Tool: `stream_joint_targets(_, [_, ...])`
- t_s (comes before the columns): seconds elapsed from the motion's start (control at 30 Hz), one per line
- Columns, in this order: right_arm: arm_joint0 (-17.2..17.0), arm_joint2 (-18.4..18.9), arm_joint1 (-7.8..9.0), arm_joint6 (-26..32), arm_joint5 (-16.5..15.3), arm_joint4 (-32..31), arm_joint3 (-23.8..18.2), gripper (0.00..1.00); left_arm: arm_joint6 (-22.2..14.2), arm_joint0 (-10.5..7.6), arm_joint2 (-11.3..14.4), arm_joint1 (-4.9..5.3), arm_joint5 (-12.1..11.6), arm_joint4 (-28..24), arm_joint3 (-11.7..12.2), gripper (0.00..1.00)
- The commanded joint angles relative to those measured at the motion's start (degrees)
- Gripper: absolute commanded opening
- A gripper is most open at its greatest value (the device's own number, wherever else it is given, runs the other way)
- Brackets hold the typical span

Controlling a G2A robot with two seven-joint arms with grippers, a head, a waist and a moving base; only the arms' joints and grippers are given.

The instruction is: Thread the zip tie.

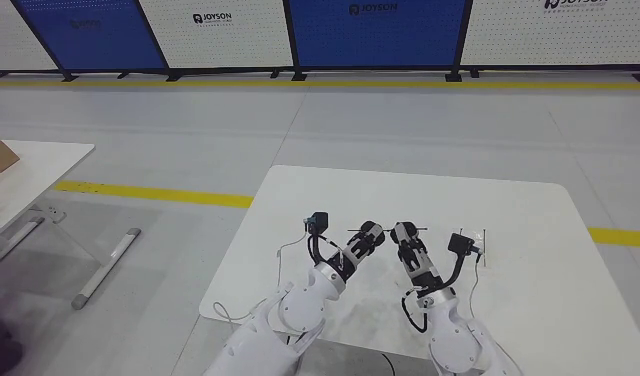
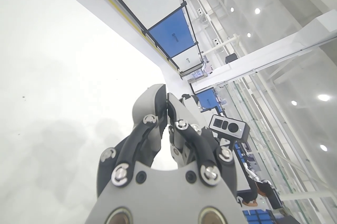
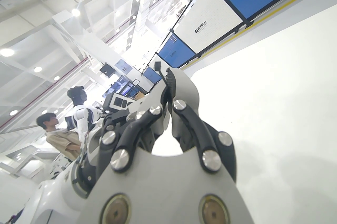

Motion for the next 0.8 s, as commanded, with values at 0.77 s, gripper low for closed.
stream_joint_targets(0.77, [0.7,0.3,-0.26,3.3,0.7,-0.5,0.1,0.00,-0.7,-0.14,-0.2,-0.09,-0.5,0.3,-0.7,0.00])
